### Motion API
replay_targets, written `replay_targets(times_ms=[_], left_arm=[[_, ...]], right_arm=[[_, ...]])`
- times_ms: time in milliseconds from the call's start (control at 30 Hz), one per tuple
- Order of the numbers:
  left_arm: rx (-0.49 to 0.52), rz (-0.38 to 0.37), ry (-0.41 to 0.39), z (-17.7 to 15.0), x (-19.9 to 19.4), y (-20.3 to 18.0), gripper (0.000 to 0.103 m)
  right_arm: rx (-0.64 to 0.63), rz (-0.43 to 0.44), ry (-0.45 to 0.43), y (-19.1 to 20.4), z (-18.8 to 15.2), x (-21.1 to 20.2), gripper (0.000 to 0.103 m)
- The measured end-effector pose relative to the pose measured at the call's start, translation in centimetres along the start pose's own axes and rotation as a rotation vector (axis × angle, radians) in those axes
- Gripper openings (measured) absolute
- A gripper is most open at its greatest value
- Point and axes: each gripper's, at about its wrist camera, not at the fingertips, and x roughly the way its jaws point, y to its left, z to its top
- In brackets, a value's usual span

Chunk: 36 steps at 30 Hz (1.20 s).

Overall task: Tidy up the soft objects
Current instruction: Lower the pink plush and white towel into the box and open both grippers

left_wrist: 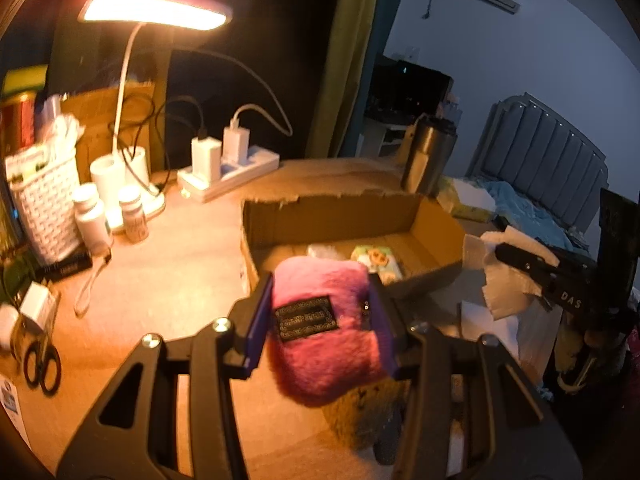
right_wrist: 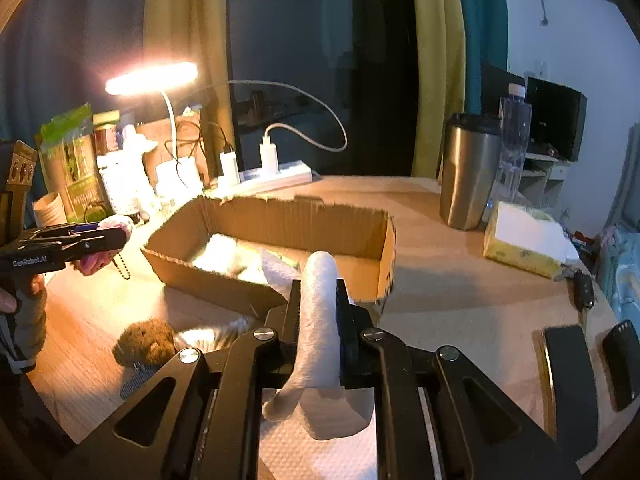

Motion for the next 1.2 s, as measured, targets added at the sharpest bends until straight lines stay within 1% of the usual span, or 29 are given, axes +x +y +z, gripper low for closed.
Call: replay_targets(times_ms=[167, 400, 667, 833, 933, 1200], left_arm=[[0.022, 0.006, -0.048, 1.9, -0.4, -0.2, 0.046], [0.034, 0.011, -0.089, 3.9, -0.6, -0.1, 0.046], [0.034, -0.006, -0.109, 5.3, 1.3, 0.0, 0.047], [0.011, 0.002, -0.085, 5.5, 3.7, 0.4, 0.047], [0.026, 0.023, -0.082, 5.3, 4.4, 0.2, 0.047], [0.024, 0.04, -0.05, 4.9, 5.9, 0.6, 0.048]], right_arm=[[-0.017, 0.005, -0.037, 0.1, 1.5, -0.4, 0.014], [-0.014, 0.017, -0.074, -0.4, 3.5, -0.1, 0.014], [-0.03, 0.024, -0.093, -0.7, 5.5, 1.3, 0.014], [-0.02, 0.017, -0.086, -1.3, 6.5, 3.5, 0.014], [-0.02, 0.011, -0.082, -1.5, 6.7, 4.8, 0.014], [0.004, 0.021, -0.039, -1.9, 5.7, 7.6, 0.014]])
